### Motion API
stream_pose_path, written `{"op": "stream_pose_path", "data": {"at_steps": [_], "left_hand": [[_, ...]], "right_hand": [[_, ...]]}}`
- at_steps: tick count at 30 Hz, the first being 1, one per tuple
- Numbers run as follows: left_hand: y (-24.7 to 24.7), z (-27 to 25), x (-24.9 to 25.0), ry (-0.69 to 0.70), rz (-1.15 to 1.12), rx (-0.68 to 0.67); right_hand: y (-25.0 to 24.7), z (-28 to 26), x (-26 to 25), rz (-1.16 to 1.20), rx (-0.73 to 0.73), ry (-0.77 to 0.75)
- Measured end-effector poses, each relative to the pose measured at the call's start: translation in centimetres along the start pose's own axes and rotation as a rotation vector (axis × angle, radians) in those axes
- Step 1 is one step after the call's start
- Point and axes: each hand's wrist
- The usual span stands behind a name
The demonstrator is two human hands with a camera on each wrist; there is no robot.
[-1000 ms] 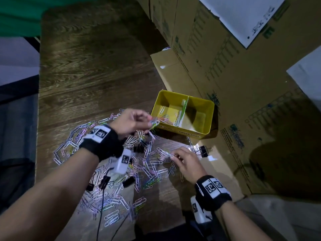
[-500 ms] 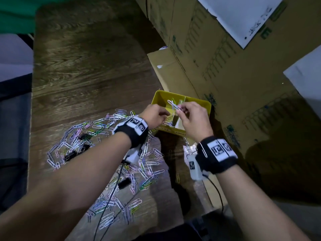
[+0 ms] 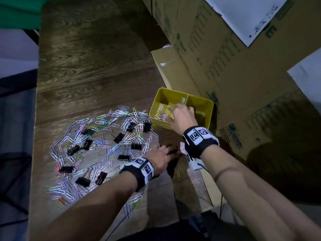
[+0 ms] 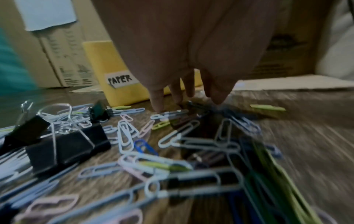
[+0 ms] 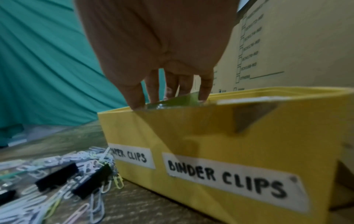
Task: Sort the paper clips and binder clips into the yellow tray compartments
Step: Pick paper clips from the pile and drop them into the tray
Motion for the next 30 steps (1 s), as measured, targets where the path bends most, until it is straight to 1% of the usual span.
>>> {"op": "stream_pose_path", "data": {"at_steps": [3,4,5,6,7,8,9,11,12,13,14,16,17,19,21,23,24,26,28,30], "left_hand": [[2.0,-1.5,0.4,0.009,0.024,0.049],[2.7,-2.2,0.2,0.032,-0.002,0.087],[3.2,-3.0,0.0,0.072,-0.019,0.134],[3.8,-3.8,-0.2,0.117,-0.028,0.182],[4.2,-4.6,-0.5,0.146,-0.04,0.228],[4.4,-5.4,-0.7,0.132,-0.074,0.261],[4.5,-6.1,-1.0,0.074,-0.112,0.289],[4.6,-6.9,-1.5,-0.102,-0.143,0.342],[4.6,-6.9,-1.6,-0.181,-0.134,0.346],[4.6,-6.8,-1.6,-0.235,-0.125,0.322],[4.6,-6.6,-1.4,-0.258,-0.127,0.273],[4.8,-6.1,-0.7,-0.238,-0.129,0.167],[4.9,-6.0,-0.2,-0.213,-0.127,0.147],[5.0,-5.9,0.6,-0.195,-0.13,0.153],[4.7,-6.3,0.8,-0.266,-0.148,0.146],[4.5,-6.7,0.7,-0.354,-0.167,0.109],[4.5,-6.9,0.7,-0.372,-0.174,0.089],[4.7,-7.0,0.7,-0.359,-0.204,0.108],[4.9,-7.1,0.8,-0.34,-0.245,0.167],[4.9,-7.3,0.8,-0.356,-0.295,0.214]], "right_hand": [[-0.1,-2.7,0.1,0.195,0.218,-0.185],[-0.2,-4.0,0.0,0.27,0.227,-0.241],[-0.1,-5.4,0.0,0.332,0.172,-0.266],[0.1,-6.9,0.0,0.368,0.07,-0.259],[0.5,-8.1,0.3,0.373,-0.053,-0.224],[0.8,-9.3,0.5,0.349,-0.181,-0.162],[1.1,-10.4,0.8,0.302,-0.306,-0.081],[1.9,-12.2,1.1,0.174,-0.527,0.102],[2.3,-12.9,1.1,0.12,-0.604,0.168],[3.0,-13.5,1.1,0.094,-0.647,0.225],[3.7,-13.9,0.9,0.098,-0.643,0.267],[5.6,-14.2,0.3,0.146,-0.556,0.292],[6.7,-14.3,0.0,0.174,-0.506,0.29],[8.4,-14.3,-0.9,0.198,-0.416,0.277],[9.4,-14.2,-1.4,0.195,-0.353,0.268],[10.1,-14.1,-1.7,0.18,-0.339,0.259],[10.3,-14.0,-1.8,0.178,-0.345,0.257],[10.5,-13.8,-1.9,0.182,-0.342,0.215],[10.7,-13.6,-1.8,0.185,-0.31,0.174],[10.9,-13.3,-1.6,0.206,-0.287,0.167]]}}
Point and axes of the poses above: each hand's wrist, its own z-axis towards the middle knuckle, its own y-axis out of the palm, x = y × z, and after that the axes turned 15 degrees about z, right-handed
